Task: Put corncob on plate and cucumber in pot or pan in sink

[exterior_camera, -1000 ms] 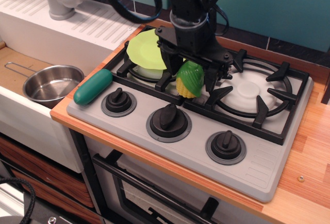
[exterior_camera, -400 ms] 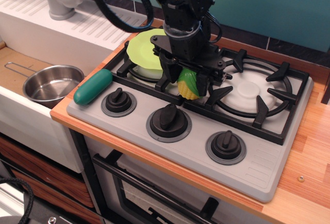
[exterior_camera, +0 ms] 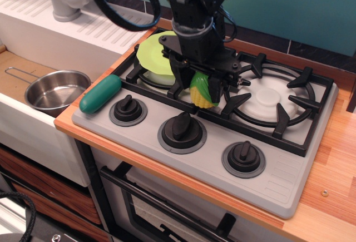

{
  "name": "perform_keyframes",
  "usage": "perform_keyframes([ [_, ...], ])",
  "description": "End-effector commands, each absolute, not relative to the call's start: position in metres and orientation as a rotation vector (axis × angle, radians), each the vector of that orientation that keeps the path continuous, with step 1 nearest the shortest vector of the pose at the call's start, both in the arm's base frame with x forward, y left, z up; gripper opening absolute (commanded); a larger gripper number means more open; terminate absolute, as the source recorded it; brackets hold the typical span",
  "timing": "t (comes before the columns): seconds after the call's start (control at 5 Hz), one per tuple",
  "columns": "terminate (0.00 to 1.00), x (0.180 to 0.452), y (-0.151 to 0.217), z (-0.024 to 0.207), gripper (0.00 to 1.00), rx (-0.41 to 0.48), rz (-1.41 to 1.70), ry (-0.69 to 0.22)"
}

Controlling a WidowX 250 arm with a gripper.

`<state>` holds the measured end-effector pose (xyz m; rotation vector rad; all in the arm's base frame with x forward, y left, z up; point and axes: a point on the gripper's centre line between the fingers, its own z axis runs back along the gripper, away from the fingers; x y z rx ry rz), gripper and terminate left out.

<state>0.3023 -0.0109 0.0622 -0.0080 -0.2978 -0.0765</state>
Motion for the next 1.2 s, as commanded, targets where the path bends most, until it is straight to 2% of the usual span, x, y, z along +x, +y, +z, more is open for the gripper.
perform_keyframes([
  [0.0, 0.00, 0.310, -0.009, 0.113, 0.00, 0.003, -0.085, -0.332],
  [1.0, 0.00, 0.366, 0.068, 0.112, 0.00, 0.008, -0.221, -0.379],
])
